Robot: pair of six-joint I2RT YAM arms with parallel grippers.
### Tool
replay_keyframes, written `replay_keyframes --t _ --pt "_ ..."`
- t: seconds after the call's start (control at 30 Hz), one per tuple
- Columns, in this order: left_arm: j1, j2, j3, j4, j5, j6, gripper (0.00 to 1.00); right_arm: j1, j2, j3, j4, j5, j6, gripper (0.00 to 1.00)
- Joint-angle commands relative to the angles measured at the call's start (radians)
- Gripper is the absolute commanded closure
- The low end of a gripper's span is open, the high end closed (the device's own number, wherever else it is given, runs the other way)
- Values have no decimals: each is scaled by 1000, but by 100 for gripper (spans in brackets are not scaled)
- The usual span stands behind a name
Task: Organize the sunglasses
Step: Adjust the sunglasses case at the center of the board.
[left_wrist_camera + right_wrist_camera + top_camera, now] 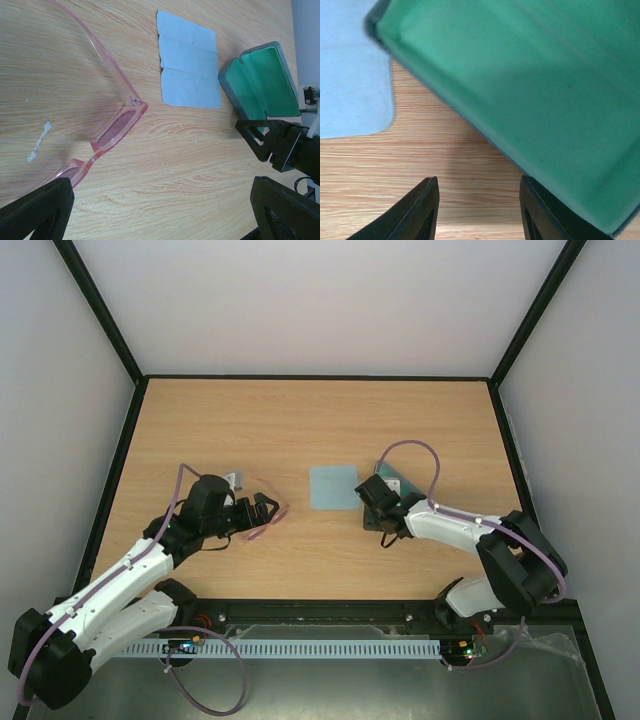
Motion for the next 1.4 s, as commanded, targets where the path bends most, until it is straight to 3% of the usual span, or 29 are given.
replay_keyframes --t 0.0,0.33,0.53,0.9,1.13,1.37 --pt "7 -4 -3 7 17 15 0 -41 -64 -59 -11 3 55 53" --pt "9 -1 -26 54 65 23 0 -47 -132 -127 -67 73 266 53" --pt "16 -18 -48 78 108 38 0 -86 -143 -162 -63 94 365 61" --pt "99 -60 -62 59 182 79 1 -253 -123 -138 -31 96 333 63" --pt "125 -89 -71 38 194 80 0 -283 -70 -92 -15 87 289 67" --pt "127 -84 -70 33 188 77 0 -299 -61 -90 9 112 264 62"
